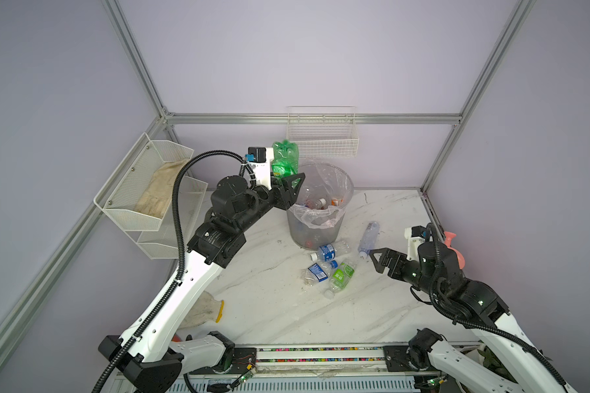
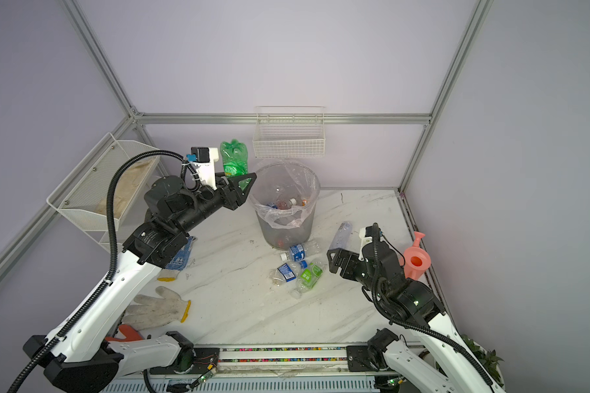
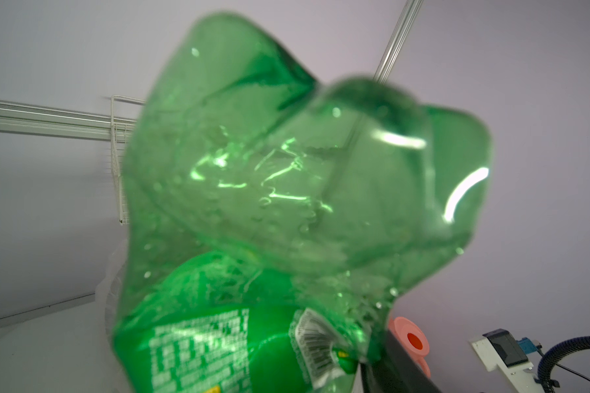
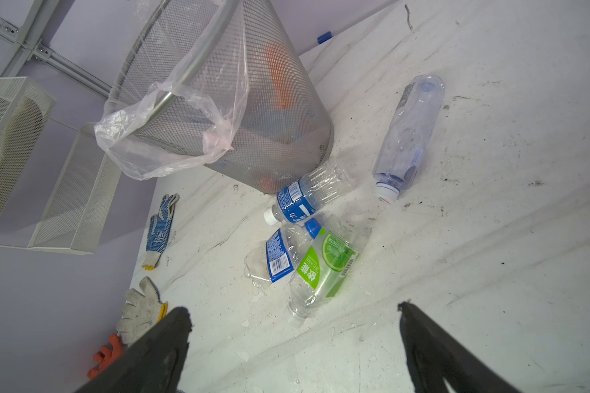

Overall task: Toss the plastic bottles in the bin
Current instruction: 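Carry the green bottle with the left gripper over the bin, then open the left gripper over the bin to drop the bottle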

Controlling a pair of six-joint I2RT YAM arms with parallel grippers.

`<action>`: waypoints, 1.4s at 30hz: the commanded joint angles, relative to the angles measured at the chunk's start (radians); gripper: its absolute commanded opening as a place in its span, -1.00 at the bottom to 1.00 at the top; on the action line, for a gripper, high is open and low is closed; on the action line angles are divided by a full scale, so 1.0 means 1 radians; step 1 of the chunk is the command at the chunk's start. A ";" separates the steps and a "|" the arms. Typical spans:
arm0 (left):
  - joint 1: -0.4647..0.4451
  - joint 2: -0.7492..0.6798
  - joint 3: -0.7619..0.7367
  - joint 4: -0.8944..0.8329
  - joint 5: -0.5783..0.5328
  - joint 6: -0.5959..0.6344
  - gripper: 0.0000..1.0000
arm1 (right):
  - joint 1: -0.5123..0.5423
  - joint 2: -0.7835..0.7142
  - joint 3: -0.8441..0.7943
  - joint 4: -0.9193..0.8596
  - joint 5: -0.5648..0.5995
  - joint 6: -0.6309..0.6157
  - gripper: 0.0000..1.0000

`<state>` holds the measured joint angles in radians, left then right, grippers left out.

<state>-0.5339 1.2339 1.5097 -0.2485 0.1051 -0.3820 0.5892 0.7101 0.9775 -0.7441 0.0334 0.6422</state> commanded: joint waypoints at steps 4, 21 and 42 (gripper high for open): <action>-0.027 0.016 0.140 0.051 -0.014 0.022 -0.39 | 0.001 -0.017 0.004 0.009 0.013 0.000 0.95; -0.072 0.350 0.445 -0.195 -0.114 0.074 -0.27 | 0.000 -0.048 0.025 -0.017 0.009 0.017 0.95; -0.140 0.212 0.456 -0.445 -0.234 0.032 1.00 | 0.000 -0.077 0.018 -0.067 0.034 0.034 0.95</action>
<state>-0.6682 1.4963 2.0747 -0.7311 -0.1341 -0.3408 0.5892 0.6342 1.0000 -0.7979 0.0486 0.6617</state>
